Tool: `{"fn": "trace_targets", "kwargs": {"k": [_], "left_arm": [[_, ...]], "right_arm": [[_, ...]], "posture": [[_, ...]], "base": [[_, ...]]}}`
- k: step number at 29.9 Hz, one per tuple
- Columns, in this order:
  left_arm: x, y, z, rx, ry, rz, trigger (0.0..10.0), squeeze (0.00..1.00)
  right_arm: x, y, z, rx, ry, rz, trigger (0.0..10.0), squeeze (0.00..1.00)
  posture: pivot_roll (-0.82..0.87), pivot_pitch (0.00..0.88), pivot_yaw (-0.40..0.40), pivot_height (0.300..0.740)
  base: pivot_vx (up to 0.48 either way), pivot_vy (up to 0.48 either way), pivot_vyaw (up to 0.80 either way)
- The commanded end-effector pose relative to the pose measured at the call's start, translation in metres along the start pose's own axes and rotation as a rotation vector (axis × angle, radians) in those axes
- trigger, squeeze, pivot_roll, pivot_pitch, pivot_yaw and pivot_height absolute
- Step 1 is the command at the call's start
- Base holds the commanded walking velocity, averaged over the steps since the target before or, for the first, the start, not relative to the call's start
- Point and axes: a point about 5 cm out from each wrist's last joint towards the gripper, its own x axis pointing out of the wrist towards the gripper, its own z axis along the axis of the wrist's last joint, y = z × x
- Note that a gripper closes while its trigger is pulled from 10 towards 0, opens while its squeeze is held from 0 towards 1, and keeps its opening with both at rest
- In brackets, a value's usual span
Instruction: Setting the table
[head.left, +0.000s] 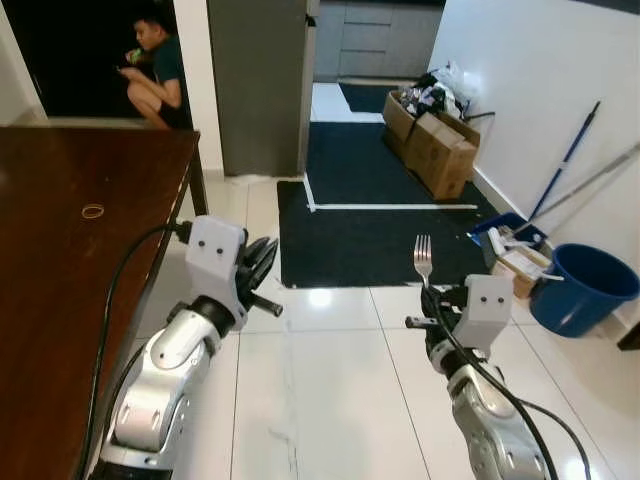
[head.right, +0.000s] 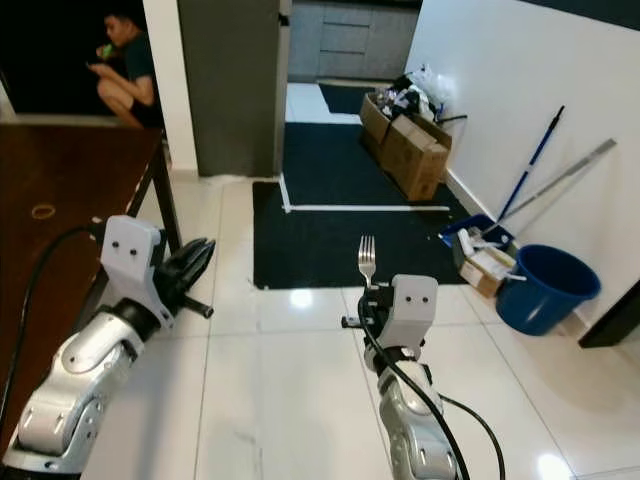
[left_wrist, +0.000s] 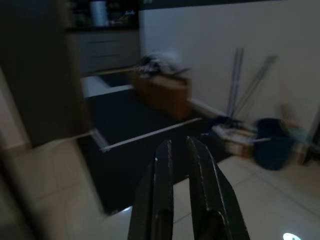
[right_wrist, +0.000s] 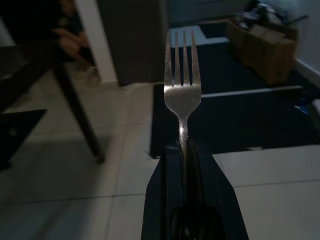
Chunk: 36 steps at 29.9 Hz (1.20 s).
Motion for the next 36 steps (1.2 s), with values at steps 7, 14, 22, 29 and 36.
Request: {"fn": "trace_targets", "kwargs": {"k": [7,14,22,29,36], "left_arm": [[-0.003,0.002,-0.003,0.0,0.014,0.004,10.0,0.0],[-0.003,0.002,-0.003,0.001,0.015,0.003,10.0,0.0],[-0.002,0.001,-0.003,0.0,0.012,-0.002,10.0,0.0],[-0.002,0.0,-0.003,-0.001,0.01,-0.007,10.0,0.0],[-0.001,0.001,-0.003,0.002,0.01,-0.008,10.0,0.0]], "right_arm": [[-0.001,-0.001,0.002,0.003,-0.013,-0.008,10.0,0.0],[0.0,-0.001,0.003,0.051,-0.018,-0.015,10.0,0.0],[0.003,-0.003,0.015,0.082,-0.065,-0.005,10.0,0.0],[0.004,-0.003,0.019,0.074,-0.079,0.001,10.0,0.0],[0.004,-0.002,0.019,0.071,-0.079,0.003,10.0,0.0]], "posture": [[0.11,0.049,0.017,0.74],[0.11,0.047,0.018,0.74],[0.1,0.041,0.021,0.74],[0.1,0.036,0.023,0.74],[0.1,0.033,0.024,0.74]], "base": [[0.48,0.0,0.0],[0.48,0.0,0.0],[0.48,0.0,0.0],[0.48,0.0,0.0],[0.48,0.0,0.0]]}}
